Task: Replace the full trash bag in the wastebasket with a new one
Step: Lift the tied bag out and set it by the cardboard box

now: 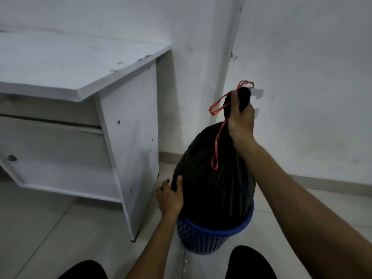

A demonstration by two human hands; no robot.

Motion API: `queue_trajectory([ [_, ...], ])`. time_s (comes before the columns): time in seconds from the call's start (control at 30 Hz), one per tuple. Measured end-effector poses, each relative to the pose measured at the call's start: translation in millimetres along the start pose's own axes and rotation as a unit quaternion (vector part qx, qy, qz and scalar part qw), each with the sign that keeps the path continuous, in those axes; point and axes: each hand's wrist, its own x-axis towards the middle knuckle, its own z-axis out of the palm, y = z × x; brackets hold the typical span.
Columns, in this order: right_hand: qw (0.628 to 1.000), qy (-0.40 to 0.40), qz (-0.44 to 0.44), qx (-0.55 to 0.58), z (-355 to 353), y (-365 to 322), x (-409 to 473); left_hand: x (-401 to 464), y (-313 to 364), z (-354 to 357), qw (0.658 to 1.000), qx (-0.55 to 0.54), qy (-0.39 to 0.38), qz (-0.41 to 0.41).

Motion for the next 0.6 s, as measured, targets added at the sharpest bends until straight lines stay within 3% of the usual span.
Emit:
queue_trajectory([
  [0.2,1.000,0.024,-0.012,-0.003,1,-1,6,5,-32,16,0.999,0.047,0.009,-0.027],
  [0.3,1.000,0.025,-0.018,0.001,1,0,8,5,-42,24,0.999,0.027,0.028,0.010],
  [0.43,0.999,0.032,-0.016,0.007,-4,-4,15,4,-42,30,0.990,-0.039,0.112,0.074],
  [0.6,0.996,0.077,-0.021,0.042,-8,-33,36,7,-31,27,0.986,-0.055,0.136,0.074],
])
